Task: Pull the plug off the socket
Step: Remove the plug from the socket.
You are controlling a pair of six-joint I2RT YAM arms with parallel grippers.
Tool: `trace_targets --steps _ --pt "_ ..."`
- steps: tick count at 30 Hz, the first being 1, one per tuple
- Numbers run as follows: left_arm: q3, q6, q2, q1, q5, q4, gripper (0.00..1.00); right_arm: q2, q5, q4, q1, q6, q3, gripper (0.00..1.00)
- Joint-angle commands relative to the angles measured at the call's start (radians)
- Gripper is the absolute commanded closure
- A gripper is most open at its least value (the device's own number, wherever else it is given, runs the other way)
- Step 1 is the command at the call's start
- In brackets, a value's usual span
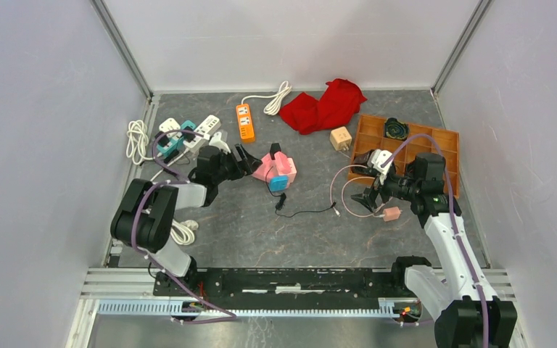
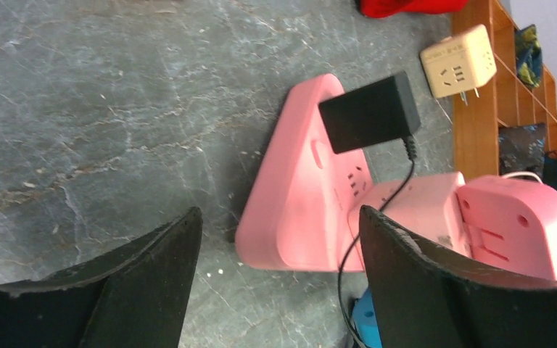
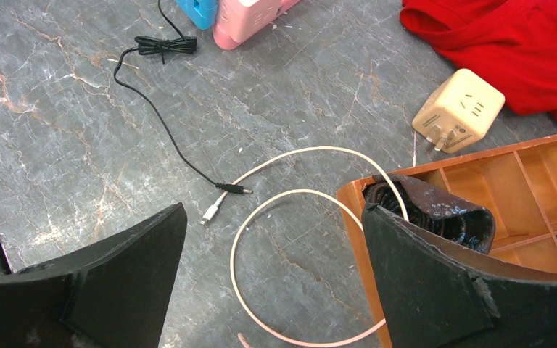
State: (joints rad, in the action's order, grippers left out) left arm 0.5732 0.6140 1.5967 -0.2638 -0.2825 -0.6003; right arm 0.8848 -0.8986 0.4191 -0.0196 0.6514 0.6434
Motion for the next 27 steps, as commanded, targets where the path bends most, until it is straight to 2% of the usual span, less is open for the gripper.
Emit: trace_targets --steps 1,5,11,16,20,27 --pt "0.074 0.009 0.058 0.019 -0.007 -0.029 0.19 -0.011 -0.023 -0.022 0.005 0.005 -0.002 0.02" --pt "0.094 0.015 0.112 0.018 -0.068 -0.063 0.34 -0.012 -0.023 -0.023 0.006 0.007 -0.002 0.02" --pt "0.078 0.04 0.158 0.018 -0.139 -0.125 0.42 -0.013 -0.022 -0.022 0.005 0.008 -0.002 0.02" --pt "0.018 0.078 0.147 0.018 -0.154 -0.172 0.64 -0.012 -0.02 -0.022 0.005 0.008 -0.003 0.02" --pt "-0.091 0.135 0.066 0.017 -0.134 -0.221 0.69 -0.01 -0.02 -0.022 0.006 0.008 -0.002 0.02" --pt "-0.281 0.227 -0.094 -0.049 -0.071 -0.317 0.69 -0.001 -0.024 -0.023 0.006 0.008 -0.005 0.02"
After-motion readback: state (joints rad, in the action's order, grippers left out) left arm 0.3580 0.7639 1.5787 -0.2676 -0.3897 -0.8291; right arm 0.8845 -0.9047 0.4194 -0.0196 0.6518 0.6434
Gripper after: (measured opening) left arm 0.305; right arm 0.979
